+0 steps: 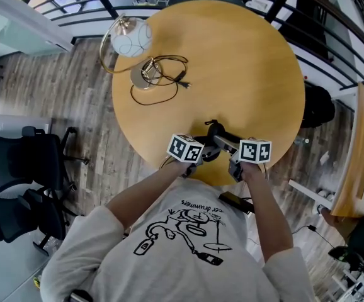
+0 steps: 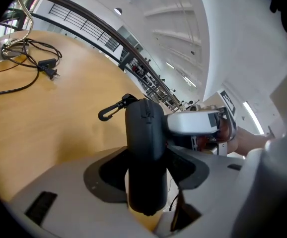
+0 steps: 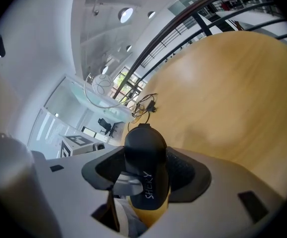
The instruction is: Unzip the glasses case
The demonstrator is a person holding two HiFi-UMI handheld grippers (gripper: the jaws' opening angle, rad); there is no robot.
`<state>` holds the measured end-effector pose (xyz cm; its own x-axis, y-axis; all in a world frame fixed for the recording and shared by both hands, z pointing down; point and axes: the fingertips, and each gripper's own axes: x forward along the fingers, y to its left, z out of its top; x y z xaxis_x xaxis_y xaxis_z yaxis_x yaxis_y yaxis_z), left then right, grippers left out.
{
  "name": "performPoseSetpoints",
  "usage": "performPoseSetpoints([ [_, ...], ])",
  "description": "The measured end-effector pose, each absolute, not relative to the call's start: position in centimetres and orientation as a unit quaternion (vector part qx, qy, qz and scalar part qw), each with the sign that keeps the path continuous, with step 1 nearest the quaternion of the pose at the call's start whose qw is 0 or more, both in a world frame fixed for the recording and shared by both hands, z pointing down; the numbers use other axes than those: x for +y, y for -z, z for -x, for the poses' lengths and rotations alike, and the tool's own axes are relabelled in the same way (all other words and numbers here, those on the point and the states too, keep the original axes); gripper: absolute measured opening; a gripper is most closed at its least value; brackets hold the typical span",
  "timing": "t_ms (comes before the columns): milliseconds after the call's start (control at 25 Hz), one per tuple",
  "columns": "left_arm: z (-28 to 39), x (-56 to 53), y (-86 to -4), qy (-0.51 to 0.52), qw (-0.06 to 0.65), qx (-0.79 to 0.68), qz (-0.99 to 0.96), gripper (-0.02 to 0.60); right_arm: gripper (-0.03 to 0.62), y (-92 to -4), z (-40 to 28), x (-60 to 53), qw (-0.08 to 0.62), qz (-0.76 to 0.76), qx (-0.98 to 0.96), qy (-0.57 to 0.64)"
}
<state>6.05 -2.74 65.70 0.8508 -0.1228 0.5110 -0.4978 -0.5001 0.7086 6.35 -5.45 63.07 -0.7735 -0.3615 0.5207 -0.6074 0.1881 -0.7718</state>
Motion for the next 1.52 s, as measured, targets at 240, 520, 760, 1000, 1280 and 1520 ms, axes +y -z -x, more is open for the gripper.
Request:
performPoseSetpoints([
  [240,-6.3,-3.9,-64.0,-0.131,0.519,-0.190,-0.823,0.230,0.267,-60.0,-7.9,-6.3,0.089,-0.331,-0.787,-0.513],
  [520,-4.2,-8.1,-60.8,0.027,0.605,-0.225,-0.764,0.227,0.267,-56.5,-8.2,-4.4,0.270,-0.326,-0.854,-0.302],
  [760,-3.5,-9.8,-57.2,0.094,0.613,-0.225,-0.752,0.226,0.267,-57.3,-7.0,-1.0,0.401,-0.271,-0.850,-0.205],
  [1000,-3.2,-9.6,-54.5,0.131,0.620,-0.209,-0.745,0.225,0.142,-57.4,-7.1,-1.1,0.446,-0.284,-0.842,-0.108],
  [1280,-3.1,-9.3,-53.6,0.159,0.626,-0.201,-0.736,0.224,0.052,-56.8,-7.1,-0.5,0.434,-0.296,-0.845,-0.099],
  [1520,-4.6,-8.9,-52.6,0.166,0.635,-0.164,-0.736,0.224,0.023,-56.1,-8.0,0.2,0.440,-0.308,-0.840,-0.081],
])
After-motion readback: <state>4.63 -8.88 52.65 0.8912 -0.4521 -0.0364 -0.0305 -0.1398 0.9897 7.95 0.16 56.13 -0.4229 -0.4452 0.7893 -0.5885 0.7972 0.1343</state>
